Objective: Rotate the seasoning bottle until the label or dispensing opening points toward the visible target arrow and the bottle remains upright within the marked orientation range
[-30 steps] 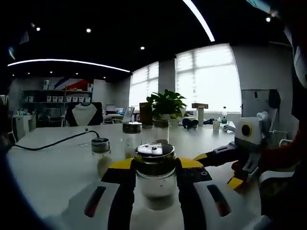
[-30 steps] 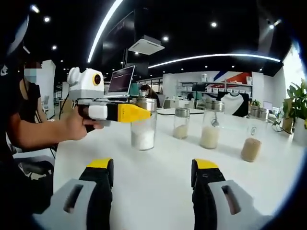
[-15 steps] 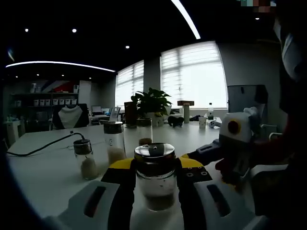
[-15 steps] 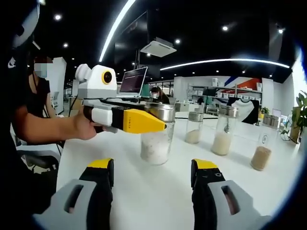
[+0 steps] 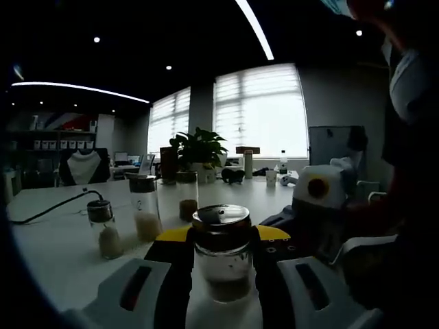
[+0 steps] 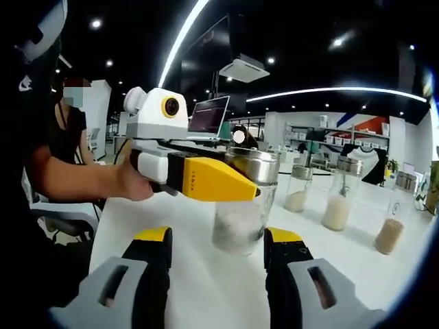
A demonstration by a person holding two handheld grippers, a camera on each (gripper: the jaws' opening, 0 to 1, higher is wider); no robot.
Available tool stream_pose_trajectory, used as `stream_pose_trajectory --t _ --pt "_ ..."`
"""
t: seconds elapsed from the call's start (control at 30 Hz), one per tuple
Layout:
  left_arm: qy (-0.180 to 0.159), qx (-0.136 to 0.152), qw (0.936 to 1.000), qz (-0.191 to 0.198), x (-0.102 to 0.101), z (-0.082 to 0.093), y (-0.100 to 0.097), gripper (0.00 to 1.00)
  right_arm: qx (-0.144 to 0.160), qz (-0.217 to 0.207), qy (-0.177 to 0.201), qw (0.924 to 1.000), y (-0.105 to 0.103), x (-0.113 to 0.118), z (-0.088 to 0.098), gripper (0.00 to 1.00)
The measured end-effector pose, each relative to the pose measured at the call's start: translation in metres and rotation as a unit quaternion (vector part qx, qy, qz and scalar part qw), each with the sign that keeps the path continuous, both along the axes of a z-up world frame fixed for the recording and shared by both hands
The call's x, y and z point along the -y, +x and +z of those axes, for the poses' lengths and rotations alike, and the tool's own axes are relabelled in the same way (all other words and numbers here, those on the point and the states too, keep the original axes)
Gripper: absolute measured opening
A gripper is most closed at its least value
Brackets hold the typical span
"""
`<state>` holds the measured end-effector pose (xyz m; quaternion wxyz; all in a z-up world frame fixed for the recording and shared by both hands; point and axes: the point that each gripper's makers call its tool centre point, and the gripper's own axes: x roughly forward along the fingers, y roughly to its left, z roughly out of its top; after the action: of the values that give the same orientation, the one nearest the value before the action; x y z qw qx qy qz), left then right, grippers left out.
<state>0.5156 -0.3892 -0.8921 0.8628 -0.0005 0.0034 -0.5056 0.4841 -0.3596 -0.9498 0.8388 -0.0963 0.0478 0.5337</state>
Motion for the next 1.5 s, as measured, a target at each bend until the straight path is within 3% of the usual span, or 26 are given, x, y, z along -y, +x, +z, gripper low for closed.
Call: stream_pose_trajectory --t 0.27,0.4,0.53,0.93,1.17,1.27,1.37,1.5 --pt "-0.003 -0.001 0.9997 -0.024 0.001 0.001 -0.007 0.35 -0.003 -0.003 0.003 1.0 0.006 -0.003 0.0 0.45" --pt "-0.007 -0.002 0.999 -0.045 0.002 0.002 -0.013 0.35 0.001 -0.008 0.0 1.0 0.009 -0.002 0.001 0.33" --pt "-0.017 -0.008 0.9983 -0.055 0.002 0.003 -0.015 0.35 -0.017 -0.002 0.022 0.9996 0.007 -0.003 0.005 0.33" --pt "-0.017 -0.007 0.9954 -0.094 0.002 -0.001 -0.025 0.35 -0.036 0.022 0.002 0.9991 -0.001 -0.012 -0.005 0.34" --pt "-0.038 -0.003 0.9936 -0.106 0.001 0.006 -0.026 0.35 -0.059 0.025 0.02 0.9978 -0.003 -0.013 0.003 0.33" --pt "-0.064 0.011 0.9926 -0.102 0.001 0.015 -0.024 0.35 -0.066 0.016 0.041 0.9968 -0.001 -0.014 0.01 0.33" --pt "-0.075 0.038 0.9948 -0.058 0.0 0.021 -0.015 0.35 -0.062 -0.036 0.057 0.9958 0.014 -0.008 0.016 0.33" --pt "-0.082 0.028 0.9962 0.002 -0.004 0.021 -0.005 0.34 -0.058 -0.071 0.061 0.9939 0.024 -0.004 0.017 0.33"
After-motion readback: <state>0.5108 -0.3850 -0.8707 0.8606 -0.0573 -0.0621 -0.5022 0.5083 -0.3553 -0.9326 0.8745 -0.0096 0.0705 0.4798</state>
